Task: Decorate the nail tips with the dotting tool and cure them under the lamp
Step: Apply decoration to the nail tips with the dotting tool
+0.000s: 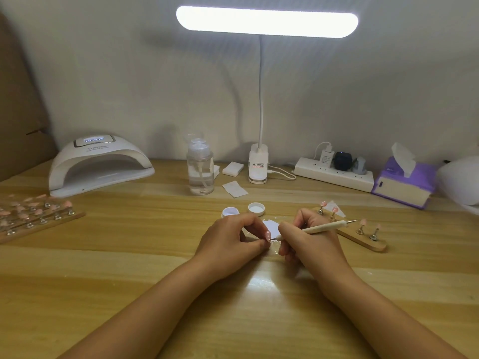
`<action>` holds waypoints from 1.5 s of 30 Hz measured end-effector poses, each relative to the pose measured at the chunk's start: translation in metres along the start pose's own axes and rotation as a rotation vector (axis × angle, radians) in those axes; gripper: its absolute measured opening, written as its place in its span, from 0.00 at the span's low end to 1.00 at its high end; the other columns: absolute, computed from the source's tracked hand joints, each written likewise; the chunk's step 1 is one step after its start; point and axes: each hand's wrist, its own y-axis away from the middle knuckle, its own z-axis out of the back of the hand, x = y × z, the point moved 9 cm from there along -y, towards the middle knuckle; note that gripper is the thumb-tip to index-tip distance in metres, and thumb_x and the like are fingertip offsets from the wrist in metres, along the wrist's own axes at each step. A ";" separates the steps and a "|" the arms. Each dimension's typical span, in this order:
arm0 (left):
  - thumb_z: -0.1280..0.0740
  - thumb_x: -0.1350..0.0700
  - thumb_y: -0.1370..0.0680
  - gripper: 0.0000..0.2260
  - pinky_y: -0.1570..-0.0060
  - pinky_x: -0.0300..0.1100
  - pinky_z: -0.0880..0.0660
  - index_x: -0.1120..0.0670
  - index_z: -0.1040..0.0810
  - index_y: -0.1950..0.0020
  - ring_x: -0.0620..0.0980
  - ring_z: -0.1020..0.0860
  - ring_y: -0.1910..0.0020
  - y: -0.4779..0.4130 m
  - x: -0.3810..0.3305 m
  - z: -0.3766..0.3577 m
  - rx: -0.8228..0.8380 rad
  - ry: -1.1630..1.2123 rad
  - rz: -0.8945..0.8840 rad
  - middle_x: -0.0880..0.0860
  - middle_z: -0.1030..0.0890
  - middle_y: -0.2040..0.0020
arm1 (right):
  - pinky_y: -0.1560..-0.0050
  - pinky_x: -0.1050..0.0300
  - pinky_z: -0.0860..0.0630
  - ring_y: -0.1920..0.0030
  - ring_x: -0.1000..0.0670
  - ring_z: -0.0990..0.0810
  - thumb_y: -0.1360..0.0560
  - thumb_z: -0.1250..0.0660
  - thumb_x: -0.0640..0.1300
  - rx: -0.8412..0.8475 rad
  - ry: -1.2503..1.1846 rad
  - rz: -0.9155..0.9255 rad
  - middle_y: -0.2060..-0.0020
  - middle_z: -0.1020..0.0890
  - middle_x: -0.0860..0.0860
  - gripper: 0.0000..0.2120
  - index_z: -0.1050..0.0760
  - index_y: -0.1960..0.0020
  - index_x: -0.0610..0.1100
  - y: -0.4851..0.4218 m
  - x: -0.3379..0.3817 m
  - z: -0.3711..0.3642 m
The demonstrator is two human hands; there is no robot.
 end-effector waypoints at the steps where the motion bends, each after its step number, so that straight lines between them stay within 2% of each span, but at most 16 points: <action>1: 0.27 0.51 0.28 0.05 0.60 0.41 0.28 0.41 0.20 0.58 0.37 0.26 0.70 0.000 0.000 0.000 0.000 0.002 -0.002 0.33 0.19 0.57 | 0.78 0.65 0.32 0.79 0.52 0.25 0.31 0.33 0.34 -0.002 -0.001 0.001 0.75 0.20 0.40 0.12 0.33 0.68 0.43 0.000 0.000 0.000; 12: 0.27 0.51 0.28 0.06 0.60 0.41 0.28 0.40 0.21 0.59 0.37 0.26 0.69 0.000 0.000 0.000 0.002 0.000 -0.002 0.33 0.18 0.57 | 0.78 0.65 0.31 0.79 0.53 0.25 0.30 0.33 0.34 -0.004 -0.004 0.017 0.76 0.20 0.41 0.12 0.33 0.67 0.42 0.001 0.000 0.001; 15: 0.27 0.51 0.28 0.06 0.60 0.41 0.27 0.39 0.21 0.57 0.37 0.26 0.69 0.000 0.001 -0.001 0.005 0.004 0.005 0.33 0.19 0.57 | 0.79 0.63 0.32 0.79 0.53 0.27 0.28 0.34 0.34 -0.064 -0.097 0.041 0.78 0.23 0.43 0.13 0.33 0.68 0.42 0.002 0.003 0.009; 18: 0.27 0.51 0.28 0.07 0.60 0.42 0.27 0.38 0.21 0.57 0.38 0.26 0.69 0.000 0.001 0.000 0.004 0.014 0.002 0.34 0.19 0.57 | 0.79 0.64 0.32 0.79 0.54 0.29 0.27 0.35 0.33 -0.170 -0.170 0.145 0.80 0.26 0.46 0.13 0.33 0.67 0.41 0.006 0.013 0.023; 20: 0.27 0.52 0.27 0.08 0.61 0.42 0.26 0.38 0.22 0.58 0.38 0.25 0.69 0.000 0.000 0.001 -0.004 0.030 0.004 0.34 0.19 0.57 | 0.78 0.64 0.32 0.79 0.54 0.30 0.24 0.33 0.37 -0.243 -0.158 0.237 0.78 0.27 0.46 0.14 0.33 0.65 0.41 0.010 0.021 0.031; 23: 0.28 0.53 0.27 0.08 0.62 0.43 0.27 0.38 0.21 0.58 0.41 0.24 0.69 0.001 -0.001 0.003 -0.022 0.051 0.006 0.35 0.19 0.57 | 0.75 0.63 0.30 0.75 0.53 0.28 0.23 0.31 0.49 -0.321 -0.085 0.323 0.73 0.25 0.46 0.13 0.30 0.60 0.44 0.013 0.030 0.038; 25: 0.28 0.54 0.27 0.07 0.63 0.42 0.28 0.41 0.20 0.58 0.42 0.25 0.70 0.001 -0.002 0.005 -0.044 0.064 -0.002 0.35 0.19 0.57 | 0.68 0.58 0.25 0.70 0.54 0.22 0.22 0.32 0.50 -0.308 -0.017 0.391 0.70 0.20 0.50 0.08 0.27 0.55 0.48 0.014 0.036 0.039; 27: 0.27 0.55 0.26 0.06 0.64 0.41 0.30 0.43 0.19 0.59 0.41 0.27 0.71 0.002 -0.004 0.009 -0.083 0.084 -0.024 0.37 0.18 0.58 | 0.61 0.53 0.22 0.63 0.54 0.18 0.18 0.36 0.48 -0.264 0.159 0.505 0.62 0.17 0.53 0.03 0.24 0.49 0.51 0.017 0.045 0.034; 30: 0.26 0.54 0.26 0.06 0.65 0.34 0.33 0.44 0.19 0.59 0.40 0.28 0.71 0.004 -0.011 0.014 -0.130 0.111 -0.061 0.41 0.16 0.57 | 0.57 0.50 0.22 0.58 0.55 0.18 0.21 0.39 0.43 -0.139 0.421 0.608 0.58 0.17 0.57 0.07 0.22 0.47 0.48 0.020 0.046 0.015; 32: 0.26 0.54 0.26 0.06 0.66 0.31 0.33 0.44 0.19 0.59 0.40 0.26 0.72 0.005 -0.014 0.017 -0.154 0.129 -0.078 0.41 0.16 0.56 | 0.55 0.53 0.23 0.54 0.57 0.20 0.24 0.35 0.40 -0.050 0.564 0.619 0.56 0.19 0.58 0.09 0.23 0.46 0.47 0.021 0.040 0.003; 34: 0.26 0.54 0.26 0.06 0.67 0.30 0.33 0.44 0.19 0.58 0.40 0.26 0.73 0.007 -0.017 0.018 -0.167 0.139 -0.096 0.42 0.15 0.56 | 0.55 0.56 0.25 0.54 0.58 0.23 0.27 0.31 0.42 0.005 0.661 0.642 0.54 0.22 0.58 0.13 0.25 0.43 0.49 0.023 0.036 -0.005; 37: 0.26 0.55 0.26 0.05 0.66 0.31 0.33 0.44 0.16 0.56 0.39 0.27 0.73 0.008 -0.019 0.019 -0.173 0.155 -0.116 0.40 0.15 0.57 | 0.57 0.55 0.25 0.56 0.55 0.24 0.28 0.29 0.47 0.033 0.714 0.697 0.56 0.23 0.58 0.13 0.24 0.44 0.50 0.027 0.040 -0.012; 43: 0.26 0.56 0.25 0.05 0.68 0.30 0.34 0.46 0.14 0.54 0.39 0.29 0.74 0.008 -0.020 0.021 -0.180 0.175 -0.127 0.42 0.15 0.57 | 0.59 0.53 0.24 0.59 0.56 0.23 0.28 0.28 0.49 -0.003 0.687 0.738 0.58 0.22 0.57 0.11 0.23 0.47 0.50 0.030 0.046 -0.009; 45: 0.26 0.59 0.26 0.06 0.68 0.33 0.30 0.47 0.14 0.55 0.38 0.25 0.72 0.008 -0.020 0.020 -0.172 0.206 -0.119 0.43 0.15 0.58 | 0.60 0.53 0.24 0.59 0.57 0.23 0.28 0.29 0.50 -0.015 0.665 0.738 0.59 0.22 0.58 0.10 0.23 0.48 0.51 0.030 0.047 -0.007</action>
